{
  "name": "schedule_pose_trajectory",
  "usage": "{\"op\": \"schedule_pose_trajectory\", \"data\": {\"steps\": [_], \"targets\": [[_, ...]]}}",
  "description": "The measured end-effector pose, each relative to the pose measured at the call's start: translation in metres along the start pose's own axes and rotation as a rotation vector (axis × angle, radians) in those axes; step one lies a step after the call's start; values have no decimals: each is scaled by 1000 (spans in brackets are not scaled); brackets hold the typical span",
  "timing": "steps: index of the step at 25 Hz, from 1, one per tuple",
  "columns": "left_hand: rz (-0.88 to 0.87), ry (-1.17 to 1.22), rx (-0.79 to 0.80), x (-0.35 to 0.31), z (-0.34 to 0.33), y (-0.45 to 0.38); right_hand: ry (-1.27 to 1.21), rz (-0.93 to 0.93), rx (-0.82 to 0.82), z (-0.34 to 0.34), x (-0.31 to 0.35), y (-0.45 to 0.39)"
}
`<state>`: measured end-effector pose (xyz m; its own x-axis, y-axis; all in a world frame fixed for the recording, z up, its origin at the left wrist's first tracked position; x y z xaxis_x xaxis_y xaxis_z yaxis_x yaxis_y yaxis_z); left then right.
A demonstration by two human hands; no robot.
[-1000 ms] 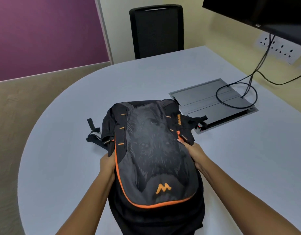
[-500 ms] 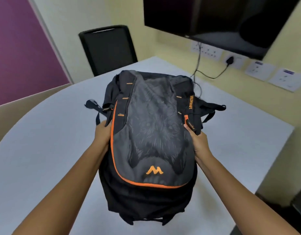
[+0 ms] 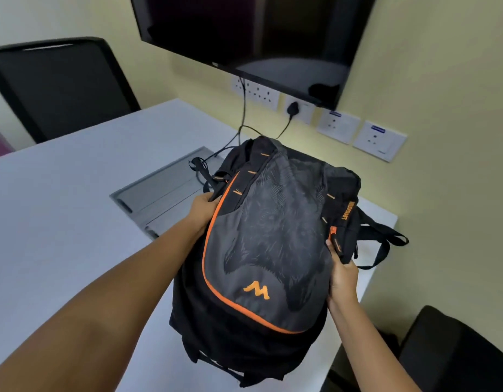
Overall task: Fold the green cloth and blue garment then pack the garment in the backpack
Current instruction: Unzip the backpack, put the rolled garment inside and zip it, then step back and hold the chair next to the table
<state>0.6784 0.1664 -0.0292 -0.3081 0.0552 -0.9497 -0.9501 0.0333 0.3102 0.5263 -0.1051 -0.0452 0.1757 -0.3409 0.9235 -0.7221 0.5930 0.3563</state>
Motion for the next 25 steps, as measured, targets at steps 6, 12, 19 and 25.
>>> {"op": "schedule_pose_trajectory", "data": {"steps": [6,12,19,25], "targets": [[6,-86,125,0,-97,-77,24,-22,-129,35,-9,-86],[149,-157,182,26,-138,-121,120,-61,-187,53,-26,-144],[-125,-728,0,12,-119,-79,841,150,-451,49,5,-145],[-577,-1257,-263,-13,-86,-5,1237,769,-104,-30,51,-90]]}}
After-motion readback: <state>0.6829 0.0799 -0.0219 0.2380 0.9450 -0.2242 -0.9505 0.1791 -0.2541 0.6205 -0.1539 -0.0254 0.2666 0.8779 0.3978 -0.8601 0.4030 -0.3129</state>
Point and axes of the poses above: each hand's wrist, its own y-axis away from the middle knuckle, its own z-axis out of the back of the hand, x = y × z, the point moved 4 cm from there along -y, towards the middle knuckle, and after that the axes turned 3 degrees about x, right-handed, at the moved point
